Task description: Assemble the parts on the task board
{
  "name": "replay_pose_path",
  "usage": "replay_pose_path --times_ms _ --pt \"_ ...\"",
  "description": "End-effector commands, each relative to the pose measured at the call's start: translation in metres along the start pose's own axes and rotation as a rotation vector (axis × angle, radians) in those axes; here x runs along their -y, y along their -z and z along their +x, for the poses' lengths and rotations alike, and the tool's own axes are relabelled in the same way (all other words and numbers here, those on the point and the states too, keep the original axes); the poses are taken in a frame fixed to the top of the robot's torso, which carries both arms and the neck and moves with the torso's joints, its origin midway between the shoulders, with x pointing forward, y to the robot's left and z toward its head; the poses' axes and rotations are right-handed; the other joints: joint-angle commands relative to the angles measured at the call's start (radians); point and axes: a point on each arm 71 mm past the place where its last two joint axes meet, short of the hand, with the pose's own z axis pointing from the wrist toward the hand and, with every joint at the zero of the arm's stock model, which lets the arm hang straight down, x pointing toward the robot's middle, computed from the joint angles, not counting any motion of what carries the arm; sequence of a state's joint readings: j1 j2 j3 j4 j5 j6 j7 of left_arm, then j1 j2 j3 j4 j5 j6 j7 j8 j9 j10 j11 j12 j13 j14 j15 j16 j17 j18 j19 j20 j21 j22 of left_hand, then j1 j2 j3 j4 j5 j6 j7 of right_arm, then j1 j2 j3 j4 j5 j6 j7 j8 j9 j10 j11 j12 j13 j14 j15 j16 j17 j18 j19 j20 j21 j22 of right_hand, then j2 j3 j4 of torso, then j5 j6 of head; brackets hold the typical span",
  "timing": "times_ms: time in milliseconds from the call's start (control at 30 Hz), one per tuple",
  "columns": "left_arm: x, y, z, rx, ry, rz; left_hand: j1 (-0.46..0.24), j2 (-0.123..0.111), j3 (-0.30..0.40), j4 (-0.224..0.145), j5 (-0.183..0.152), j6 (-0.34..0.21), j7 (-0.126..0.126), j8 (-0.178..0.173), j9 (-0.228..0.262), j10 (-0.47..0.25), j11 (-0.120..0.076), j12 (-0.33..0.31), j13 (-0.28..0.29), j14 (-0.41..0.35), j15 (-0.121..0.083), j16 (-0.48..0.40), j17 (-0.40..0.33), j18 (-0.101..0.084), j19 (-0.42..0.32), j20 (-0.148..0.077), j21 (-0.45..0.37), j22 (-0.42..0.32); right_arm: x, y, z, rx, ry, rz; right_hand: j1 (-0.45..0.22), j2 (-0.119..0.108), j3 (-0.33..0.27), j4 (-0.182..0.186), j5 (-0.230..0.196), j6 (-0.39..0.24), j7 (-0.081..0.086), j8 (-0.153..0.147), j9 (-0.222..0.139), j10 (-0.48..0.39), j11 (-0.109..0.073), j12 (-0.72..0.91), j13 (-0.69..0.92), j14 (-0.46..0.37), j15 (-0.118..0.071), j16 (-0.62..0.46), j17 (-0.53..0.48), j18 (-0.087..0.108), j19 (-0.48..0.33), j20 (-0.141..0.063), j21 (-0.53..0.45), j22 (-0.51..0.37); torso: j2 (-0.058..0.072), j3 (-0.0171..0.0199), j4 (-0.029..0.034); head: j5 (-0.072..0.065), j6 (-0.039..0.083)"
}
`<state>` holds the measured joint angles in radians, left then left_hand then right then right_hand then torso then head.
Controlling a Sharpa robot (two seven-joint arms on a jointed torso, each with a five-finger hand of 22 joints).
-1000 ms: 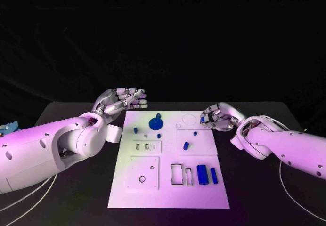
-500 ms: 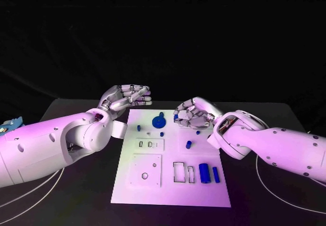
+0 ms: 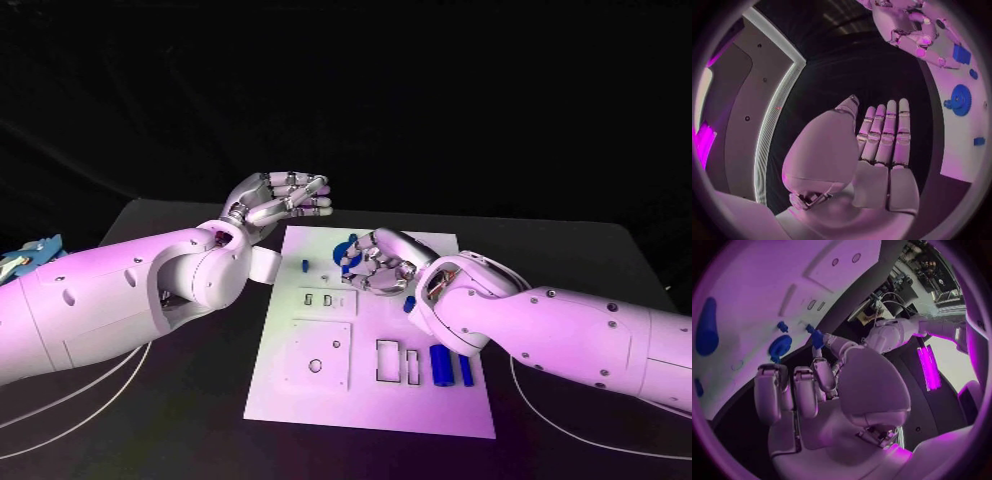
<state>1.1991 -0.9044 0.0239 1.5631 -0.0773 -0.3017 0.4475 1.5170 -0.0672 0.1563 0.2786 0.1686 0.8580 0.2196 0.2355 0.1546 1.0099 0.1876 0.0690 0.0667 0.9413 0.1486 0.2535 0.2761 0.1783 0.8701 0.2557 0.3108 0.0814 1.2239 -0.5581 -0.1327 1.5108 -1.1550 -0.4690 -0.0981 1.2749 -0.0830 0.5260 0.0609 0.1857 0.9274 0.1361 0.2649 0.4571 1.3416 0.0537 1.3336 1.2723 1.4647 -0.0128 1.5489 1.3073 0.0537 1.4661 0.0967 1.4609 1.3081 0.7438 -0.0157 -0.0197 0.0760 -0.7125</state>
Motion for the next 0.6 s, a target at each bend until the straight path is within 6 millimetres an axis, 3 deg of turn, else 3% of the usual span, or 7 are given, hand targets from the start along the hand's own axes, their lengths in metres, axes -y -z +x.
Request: replay_pose_path --times_ms 33,300,600 --pt "0.001 -0.001 0.004 -0.019 0.011 0.006 0.0 -0.008 0.005 0.0 -0.003 -0.003 0.025 -0.007 -0.001 -0.001 0.003 -0.004 0.001 0.004 -0.001 -0.004 0.002 0.006 0.003 0.001 -0.003 -0.001 0.002 -0.001 0.01 -0.024 0.05 0.038 -0.008 0.006 0.0 0.007 -0.007 0.0 0.001 0.014 0.019 -0.006 0.001 -0.005 0.0 0.088 -0.002 -0.002 0.187 -0.019 0.018 -0.004 0.002 0.16 0.001 -0.0008 0.0011 0.011 -0.006" --pt "0.002 0.0 0.005 -0.018 0.011 0.009 -0.001 -0.008 0.005 0.001 -0.003 -0.003 0.025 -0.007 -0.001 -0.001 0.004 -0.004 0.001 0.005 -0.001 -0.005 0.002 0.005 0.003 0.001 -0.004 -0.001 0.001 -0.002 0.025 -0.045 0.08 0.034 -0.009 0.003 -0.001 0.007 -0.009 -0.001 0.001 0.014 0.019 -0.006 0.001 -0.004 0.0 0.088 -0.001 -0.002 0.187 -0.019 0.02 -0.004 0.004 0.161 0.001 0.0016 -0.0021 0.019 -0.015" --pt "0.002 0.0 0.005 -0.02 0.012 0.009 -0.001 -0.008 0.005 0.001 -0.003 -0.003 0.025 -0.007 -0.001 -0.001 0.004 -0.004 0.001 0.005 -0.001 -0.005 0.002 0.005 0.003 0.001 -0.004 -0.001 -0.001 -0.003 0.038 -0.063 0.101 0.021 -0.009 0.003 -0.001 0.007 -0.009 -0.001 0.001 0.014 0.019 -0.006 0.001 -0.004 0.0 0.088 -0.001 -0.002 0.187 -0.019 0.02 -0.004 0.004 0.161 0.001 0.0026 0.0004 0.025 -0.024"
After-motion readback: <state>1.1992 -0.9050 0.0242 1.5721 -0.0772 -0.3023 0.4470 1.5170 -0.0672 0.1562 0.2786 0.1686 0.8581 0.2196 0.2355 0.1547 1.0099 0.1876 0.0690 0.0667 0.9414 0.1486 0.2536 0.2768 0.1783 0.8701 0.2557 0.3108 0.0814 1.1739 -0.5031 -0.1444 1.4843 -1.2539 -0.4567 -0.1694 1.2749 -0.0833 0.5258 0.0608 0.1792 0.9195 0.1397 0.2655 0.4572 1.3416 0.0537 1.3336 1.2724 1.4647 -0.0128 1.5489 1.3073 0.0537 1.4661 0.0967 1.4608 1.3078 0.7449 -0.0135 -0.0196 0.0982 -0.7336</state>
